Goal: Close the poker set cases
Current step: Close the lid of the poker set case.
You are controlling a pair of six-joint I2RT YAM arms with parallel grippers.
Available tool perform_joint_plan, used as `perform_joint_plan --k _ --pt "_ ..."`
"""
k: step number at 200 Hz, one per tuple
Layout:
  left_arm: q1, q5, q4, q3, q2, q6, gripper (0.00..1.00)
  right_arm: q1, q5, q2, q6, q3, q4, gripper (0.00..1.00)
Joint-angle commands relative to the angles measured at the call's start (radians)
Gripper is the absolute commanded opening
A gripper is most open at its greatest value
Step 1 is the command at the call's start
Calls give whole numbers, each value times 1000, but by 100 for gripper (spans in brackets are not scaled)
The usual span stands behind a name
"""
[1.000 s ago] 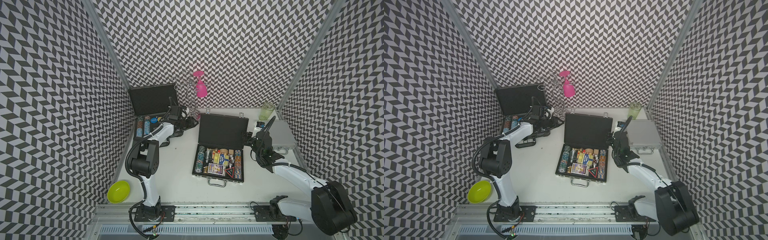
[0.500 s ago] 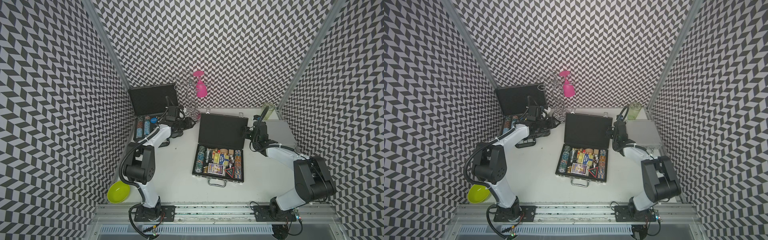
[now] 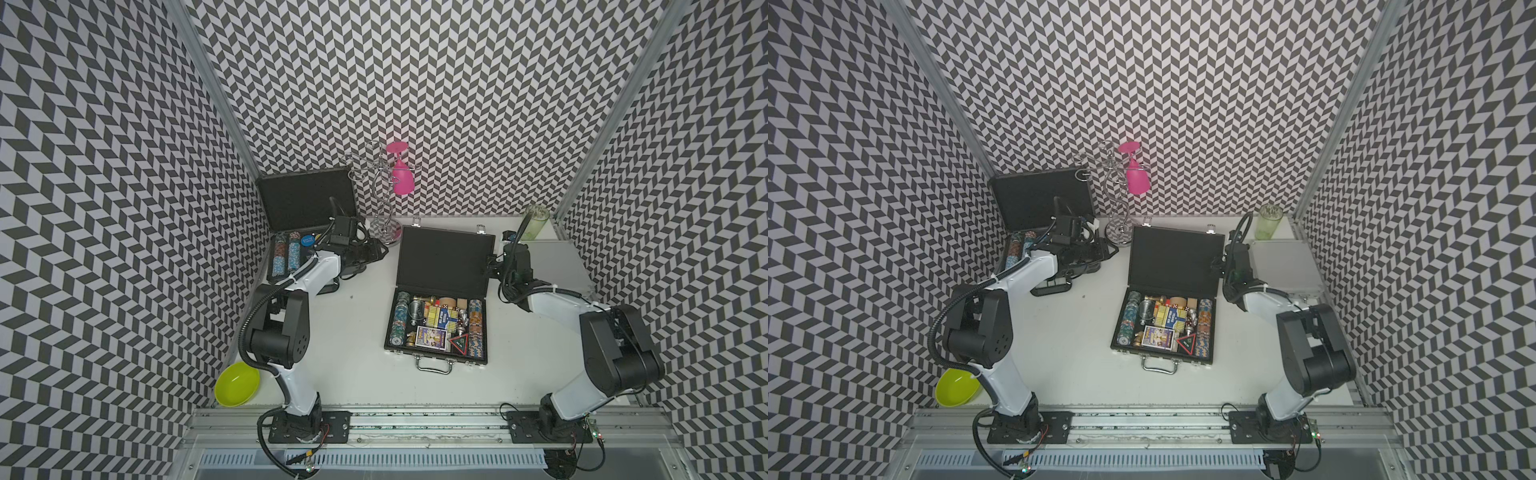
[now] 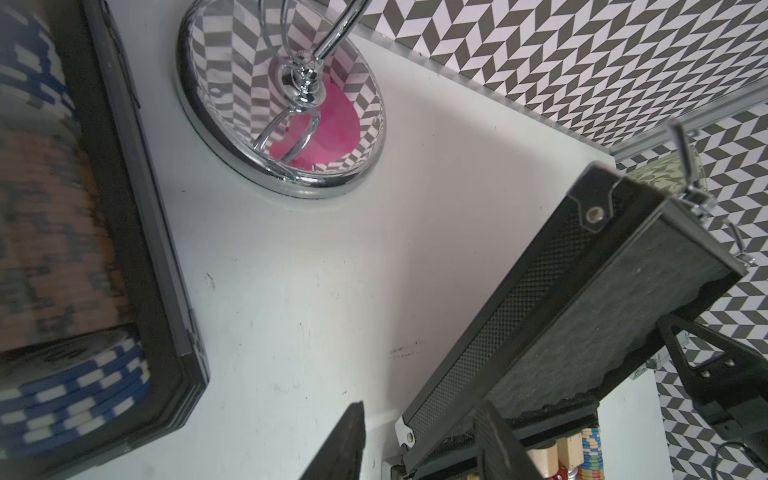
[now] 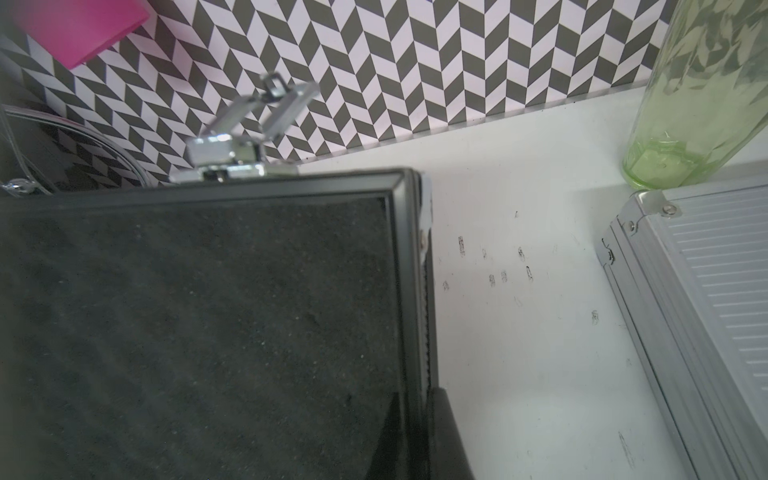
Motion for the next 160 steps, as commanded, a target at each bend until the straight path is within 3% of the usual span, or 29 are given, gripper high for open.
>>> perform_joint_plan --k 1,43,95,131,160 --pt "12 -9 33 1 -15 4 46 3 34 30 142 74 176 0" --pt "25 -11 38 22 7 2 46 -5 79 105 148 194 168 0" --pt "35 -9 38 37 21 -1 46 -16 38 149 109 261 182 0" --pt "37 -9 37 19 -3 -4 46 30 -39 41 -22 142 293 0" --pt "42 5 46 1 -19 -20 46 87 -63 -48 -120 29 307 11"
